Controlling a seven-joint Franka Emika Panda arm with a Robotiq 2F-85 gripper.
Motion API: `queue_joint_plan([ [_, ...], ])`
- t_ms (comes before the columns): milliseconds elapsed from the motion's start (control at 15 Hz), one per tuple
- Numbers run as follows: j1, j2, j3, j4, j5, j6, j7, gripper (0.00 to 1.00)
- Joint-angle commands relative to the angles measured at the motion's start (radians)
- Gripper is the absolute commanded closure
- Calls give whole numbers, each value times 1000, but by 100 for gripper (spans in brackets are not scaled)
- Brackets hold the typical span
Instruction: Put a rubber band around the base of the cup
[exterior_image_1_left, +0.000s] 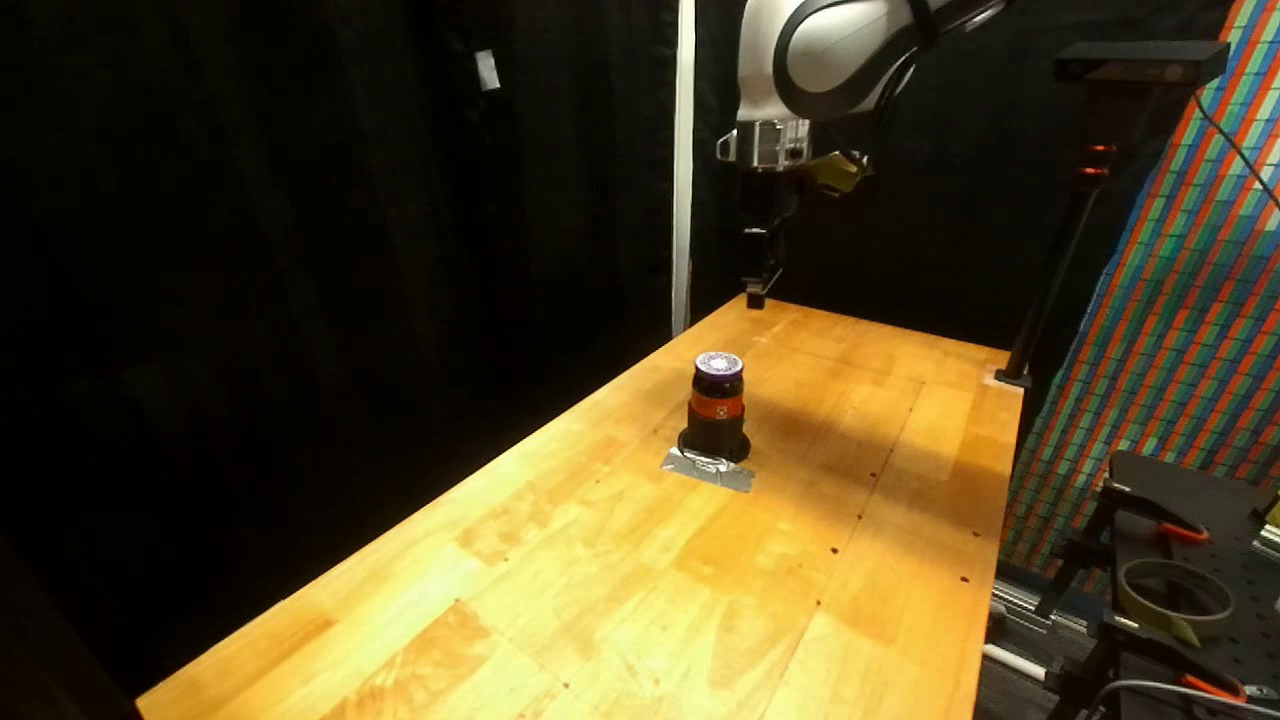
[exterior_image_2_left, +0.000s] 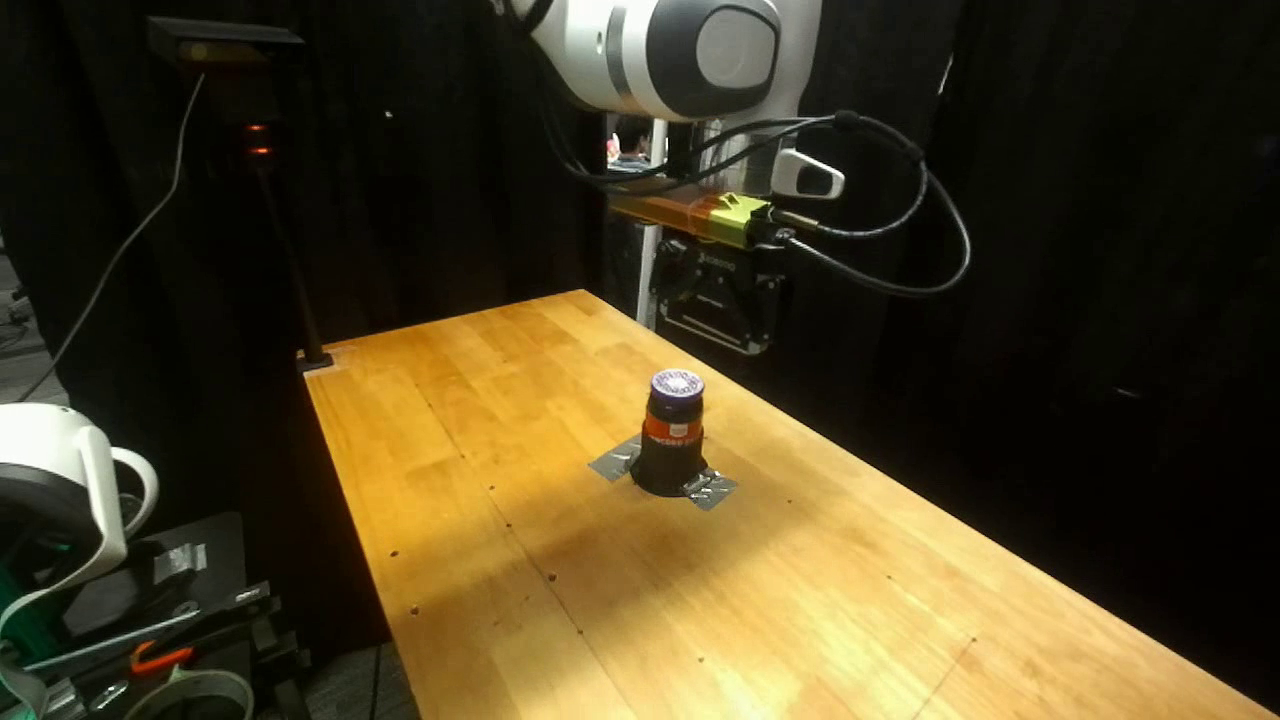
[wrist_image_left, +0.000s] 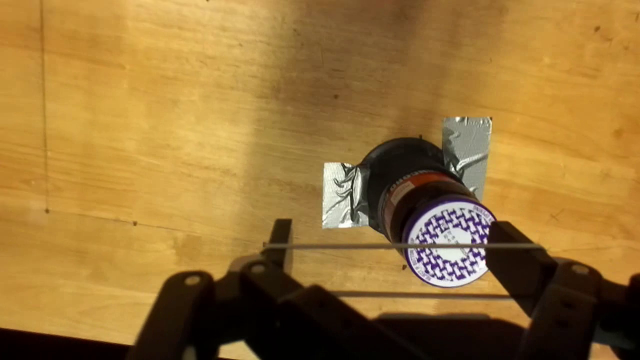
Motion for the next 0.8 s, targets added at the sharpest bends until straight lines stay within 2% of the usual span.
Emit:
queue_joint_plan([
  [0, 10, 113, 24, 130, 23, 16, 51, 0],
  [733, 92, 300, 25, 308, -11, 25, 188, 0],
])
